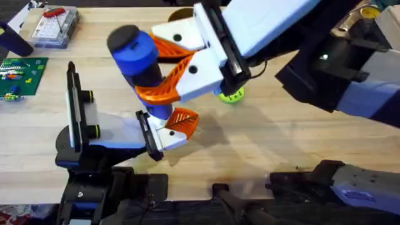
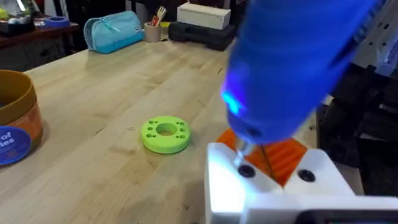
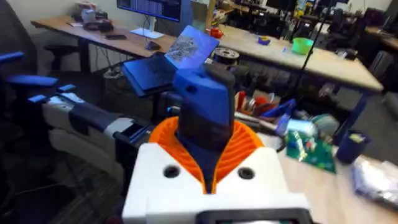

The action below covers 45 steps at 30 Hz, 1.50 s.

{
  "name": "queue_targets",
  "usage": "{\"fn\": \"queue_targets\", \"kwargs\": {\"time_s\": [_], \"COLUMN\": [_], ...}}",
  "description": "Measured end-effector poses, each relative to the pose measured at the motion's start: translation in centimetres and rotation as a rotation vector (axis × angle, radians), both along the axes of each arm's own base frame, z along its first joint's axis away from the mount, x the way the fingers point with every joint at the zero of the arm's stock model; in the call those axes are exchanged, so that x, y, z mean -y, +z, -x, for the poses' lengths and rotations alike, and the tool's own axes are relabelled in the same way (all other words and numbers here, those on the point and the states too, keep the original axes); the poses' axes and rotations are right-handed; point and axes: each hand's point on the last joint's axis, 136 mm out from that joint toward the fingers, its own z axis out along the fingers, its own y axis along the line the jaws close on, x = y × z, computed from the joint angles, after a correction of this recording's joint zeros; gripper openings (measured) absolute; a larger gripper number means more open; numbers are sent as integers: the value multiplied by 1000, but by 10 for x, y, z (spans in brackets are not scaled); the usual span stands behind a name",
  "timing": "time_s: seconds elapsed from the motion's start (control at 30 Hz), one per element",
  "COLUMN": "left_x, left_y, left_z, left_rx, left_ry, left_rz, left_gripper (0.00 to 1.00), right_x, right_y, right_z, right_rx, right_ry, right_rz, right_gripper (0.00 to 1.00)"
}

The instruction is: Pick up the gripper from the table and insert it into the empty holder that is missing its gripper. Then pick up a screw, insert it into the mounting hole, and use the screwdriver to tighten it. Finally, clean up the table by picking up the vegetable and placing it into the bucket.

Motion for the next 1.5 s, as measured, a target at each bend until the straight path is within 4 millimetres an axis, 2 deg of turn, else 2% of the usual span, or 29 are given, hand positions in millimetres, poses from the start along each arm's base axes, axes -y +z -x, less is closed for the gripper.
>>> {"fn": "queue_targets", "kwargs": {"time_s": [0.13, 0.3, 0.4, 0.47, 0.6, 0.73, 0.77, 0.8, 0.93, 1.0, 1.17, 1.37, 1.5], "left_x": [0, 0, 0, 0, 0, 0, 0, 0, 0, 0, 0, 0, 0], "left_y": [0, 0, 0, 0, 0, 0, 0, 0, 0, 0, 0, 0, 0], "left_z": [0, 0, 0, 0, 0, 0, 0, 0, 0, 0, 0, 0, 0], "left_rx": [0, 1, 0, 1, 1, 1, 1, 1, 1, 1, 1, 1, 1], "left_ry": [0, 0, 0, 0, 0, 0, 0, 0, 0, 0, 0, 0, 0], "left_rz": [0, 0, 0, 0, 0, 0, 0, 0, 0, 0, 0, 0, 0], "left_gripper": [15, 15, 15, 15, 15, 15, 15, 15, 15, 15, 15, 15, 15], "right_x": [3, 7, 11, 13, 26, 50, 59, 87, 127, 144, 178, 207, 223], "right_y": [22, 41, 55, 56, 35, 7, 2, -2, -3, -10, -44, -79, -88], "right_z": [0, -5, -12, -22, -58, -105, -116, -140, -161, -167, -171, -150, -147], "right_rx": [46, 13, -7, -50, -181, -268, -273, -232, -132, -67, 22, -12, -6], "right_ry": [-14, -16, -28, -53, -174, -395, -456, -618, -810, -888, -992, -992, -1022], "right_rz": [-83, -91, -78, -39, 90, 226, 261, 348, 486, 571, 800, 1027, 1125], "right_gripper": [42, 43, 41, 40, 42, 41, 43, 42, 43, 42, 41, 41, 42]}}
